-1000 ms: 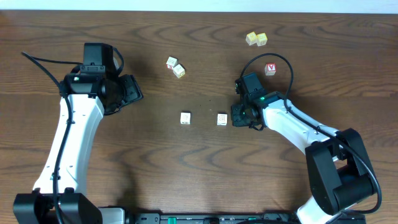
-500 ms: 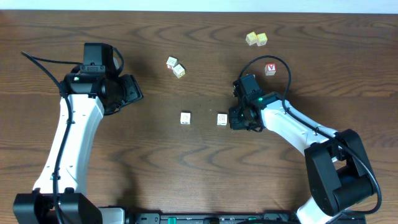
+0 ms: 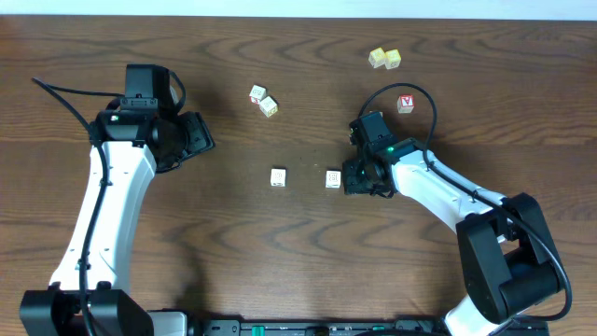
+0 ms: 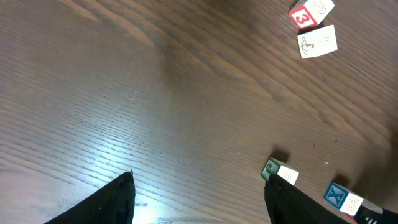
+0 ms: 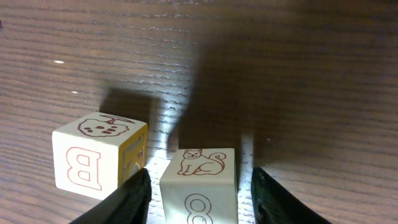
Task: Lift 4 blocks
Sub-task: 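Carry the cat block beside the B block and lower it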
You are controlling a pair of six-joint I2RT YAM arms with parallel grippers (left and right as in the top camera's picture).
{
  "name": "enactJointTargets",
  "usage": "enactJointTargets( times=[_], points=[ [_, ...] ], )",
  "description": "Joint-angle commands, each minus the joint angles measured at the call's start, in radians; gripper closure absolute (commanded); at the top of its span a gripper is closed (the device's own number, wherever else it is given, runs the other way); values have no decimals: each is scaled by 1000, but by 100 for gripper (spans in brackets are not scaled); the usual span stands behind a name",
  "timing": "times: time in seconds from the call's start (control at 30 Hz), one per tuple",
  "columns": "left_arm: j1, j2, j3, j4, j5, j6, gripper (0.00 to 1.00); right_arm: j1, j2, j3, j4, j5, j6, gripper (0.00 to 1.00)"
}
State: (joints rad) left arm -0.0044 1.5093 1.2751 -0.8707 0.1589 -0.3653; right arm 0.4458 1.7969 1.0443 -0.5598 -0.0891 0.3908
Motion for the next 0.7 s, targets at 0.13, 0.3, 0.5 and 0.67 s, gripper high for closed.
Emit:
enactJointTargets(
  times=[0.13,0.3,0.5,0.67],
  points=[
    [3,0,-2,-4,9,13,32,10,2,16,3,10,1,55],
    [3,0,-2,-5,9,13,33,6,2,16,-10,10,-48,64],
    [3,0,-2,-5,9,13,33,7,2,16,-7,10,-52,73],
    [3,0,-2,-8,9,13,33,7,2,16,11,10,-2,73]
  ],
)
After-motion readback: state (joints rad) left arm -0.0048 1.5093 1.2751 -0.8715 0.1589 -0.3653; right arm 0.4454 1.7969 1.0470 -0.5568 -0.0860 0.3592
